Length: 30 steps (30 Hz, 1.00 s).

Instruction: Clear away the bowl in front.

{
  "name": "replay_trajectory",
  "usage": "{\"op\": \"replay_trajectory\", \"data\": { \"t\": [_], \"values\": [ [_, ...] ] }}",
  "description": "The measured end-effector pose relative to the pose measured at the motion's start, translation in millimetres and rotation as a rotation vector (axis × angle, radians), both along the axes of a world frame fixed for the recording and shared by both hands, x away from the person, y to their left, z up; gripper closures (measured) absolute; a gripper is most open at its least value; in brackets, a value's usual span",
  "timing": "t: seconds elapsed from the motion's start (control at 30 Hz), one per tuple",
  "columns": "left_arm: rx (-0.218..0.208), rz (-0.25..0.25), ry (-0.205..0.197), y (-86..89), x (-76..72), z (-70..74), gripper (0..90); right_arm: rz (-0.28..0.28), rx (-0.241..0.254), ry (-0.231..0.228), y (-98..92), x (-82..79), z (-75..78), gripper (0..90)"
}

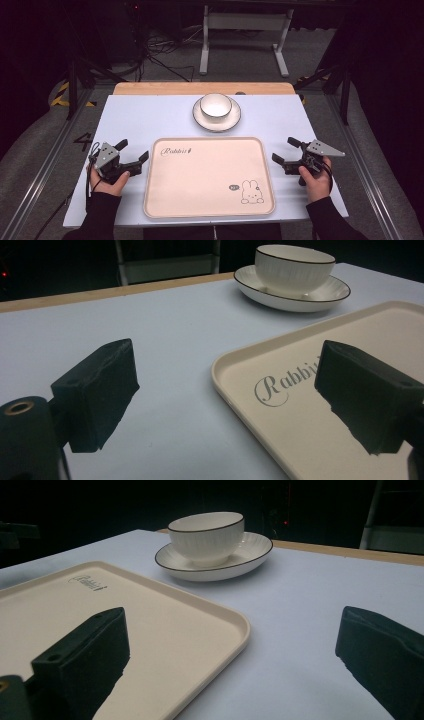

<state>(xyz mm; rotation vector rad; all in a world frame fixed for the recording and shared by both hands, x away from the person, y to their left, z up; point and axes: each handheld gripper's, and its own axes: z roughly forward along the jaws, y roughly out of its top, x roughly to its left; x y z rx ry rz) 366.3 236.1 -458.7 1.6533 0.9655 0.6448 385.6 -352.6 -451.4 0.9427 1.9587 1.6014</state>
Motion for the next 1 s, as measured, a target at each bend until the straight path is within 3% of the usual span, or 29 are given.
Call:
{"op": "replay_trajectory", "data": {
  "t": [0.43, 0.87, 1.0],
  "values": [
    [0.000, 0.001, -0.008, 0.7, -1.6, 1.9, 11.4, -0.003, 0.005, -0.006, 0.0, -0.6, 1.2, 1.4],
    [0.005, -0.003, 0.008, -1.6, -3.9, 1.0, 11.3, 0.005, 0.011, -0.008, -0.1, 0.0, 1.8, 1.4],
    [-0.010, 0.000, 0.011, -2.5, -3.1, 3.3, 11.4, 0.004, 0.010, -0.008, -0.8, 0.1, 1.7, 1.4]
  ]
}}
